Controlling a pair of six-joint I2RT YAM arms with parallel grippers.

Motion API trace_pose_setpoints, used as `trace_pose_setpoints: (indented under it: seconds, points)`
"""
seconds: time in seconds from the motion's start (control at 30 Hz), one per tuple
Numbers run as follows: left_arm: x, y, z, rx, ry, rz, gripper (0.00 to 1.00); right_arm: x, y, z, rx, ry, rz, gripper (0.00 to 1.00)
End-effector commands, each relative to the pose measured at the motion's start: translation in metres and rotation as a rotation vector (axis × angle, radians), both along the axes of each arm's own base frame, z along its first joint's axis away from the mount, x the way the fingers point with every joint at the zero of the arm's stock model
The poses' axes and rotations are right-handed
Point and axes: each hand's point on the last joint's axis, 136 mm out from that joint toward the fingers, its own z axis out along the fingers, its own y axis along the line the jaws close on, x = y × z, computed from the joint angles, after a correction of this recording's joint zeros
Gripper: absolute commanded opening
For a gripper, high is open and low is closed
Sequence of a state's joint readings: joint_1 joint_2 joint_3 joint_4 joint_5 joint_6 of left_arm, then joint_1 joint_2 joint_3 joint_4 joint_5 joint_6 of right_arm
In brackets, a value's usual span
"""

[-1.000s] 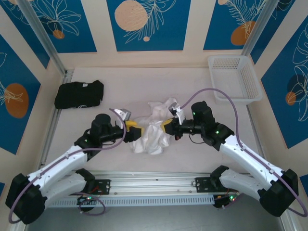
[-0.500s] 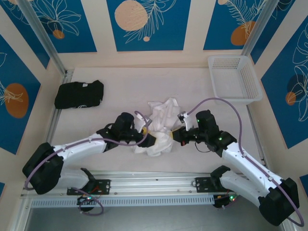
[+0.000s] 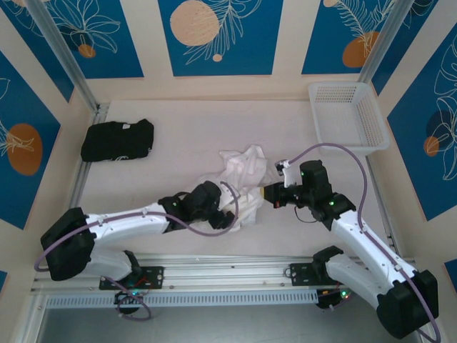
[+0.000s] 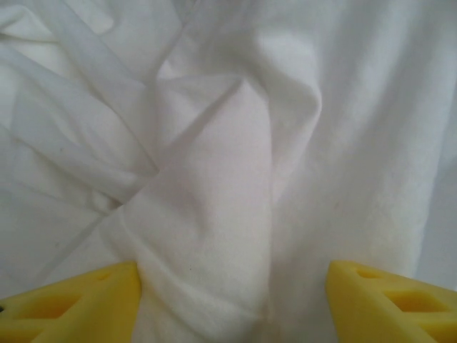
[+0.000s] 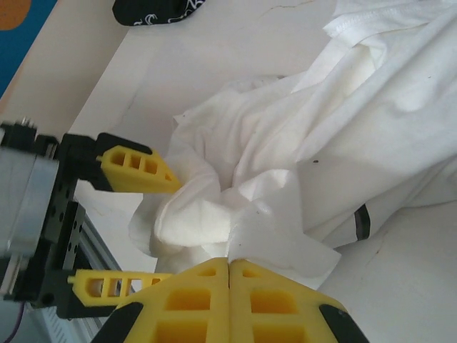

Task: Fold the inside-out t-shirt

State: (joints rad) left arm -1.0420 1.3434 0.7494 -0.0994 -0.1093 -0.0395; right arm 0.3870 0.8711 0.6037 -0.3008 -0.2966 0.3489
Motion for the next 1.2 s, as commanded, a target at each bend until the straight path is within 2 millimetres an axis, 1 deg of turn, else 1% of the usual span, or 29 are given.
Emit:
trace_pose_setpoints:
  seconds: [0.0,0.07,0.1,0.13,0.2,0.27,0.33,0.4,0.5,0.57,0.63,0.7,0.73,0.83,1.03,1.07,1.1,1.17]
  points:
    - [0.016,0.007,0.007,0.125,-0.149,0.037,0.67,-0.003,0.001,0.005,0.034,-0.001,0.009,0.0]
    - [0.019,0.004,0.0,0.16,-0.152,0.042,0.62,-0.002,0.0,0.006,0.037,-0.008,0.01,0.0]
    - [0.021,0.003,-0.002,0.174,-0.155,0.047,0.58,-0.002,0.0,0.007,0.035,-0.012,0.009,0.0]
    - [0.024,0.003,-0.003,0.182,-0.159,0.056,0.52,-0.002,-0.002,0.007,0.034,-0.016,0.005,0.0]
    - [0.03,0.005,0.0,0.189,-0.179,0.096,0.31,0.0,-0.004,0.01,0.032,-0.032,-0.004,0.0]
    - [0.033,0.01,0.009,0.169,-0.198,0.122,0.2,0.002,-0.008,0.013,0.028,-0.056,-0.012,0.0]
    - [0.033,0.017,0.023,0.128,-0.218,0.144,0.16,0.007,-0.01,0.02,0.035,-0.091,-0.023,0.0]
    - [0.033,0.028,0.04,0.07,-0.231,0.167,0.11,0.011,-0.01,0.031,0.06,-0.135,-0.02,0.0]
    - [0.029,0.047,0.066,-0.027,-0.239,0.192,0.11,0.015,-0.003,0.051,0.103,-0.198,0.019,0.0]
    - [0.027,0.06,0.081,-0.087,-0.242,0.217,0.08,0.014,0.004,0.063,0.134,-0.228,0.062,0.0]
    - [0.027,0.074,0.089,-0.134,-0.237,0.251,0.05,0.011,0.01,0.067,0.16,-0.233,0.101,0.0]
    - [0.025,0.088,0.088,-0.16,-0.214,0.292,0.05,0.006,0.017,0.065,0.18,-0.219,0.143,0.0]
    - [0.023,0.093,0.087,-0.168,-0.199,0.311,0.05,0.004,0.021,0.062,0.187,-0.207,0.159,0.0]
    - [0.015,0.107,0.067,-0.172,-0.113,0.377,0.05,-0.005,0.033,0.043,0.208,-0.14,0.187,0.0]
    - [-0.014,0.127,0.011,-0.122,0.145,0.481,0.11,-0.019,0.05,-0.018,0.151,0.057,0.17,0.0]
    - [-0.02,0.13,0.002,-0.114,0.196,0.502,0.13,-0.022,0.053,-0.028,0.141,0.098,0.166,0.0]
    - [-0.025,0.132,-0.007,-0.11,0.24,0.524,0.16,-0.025,0.054,-0.039,0.127,0.144,0.16,0.0]
    - [-0.03,0.137,-0.016,-0.103,0.293,0.568,0.19,-0.031,0.053,-0.058,0.086,0.221,0.137,0.0]
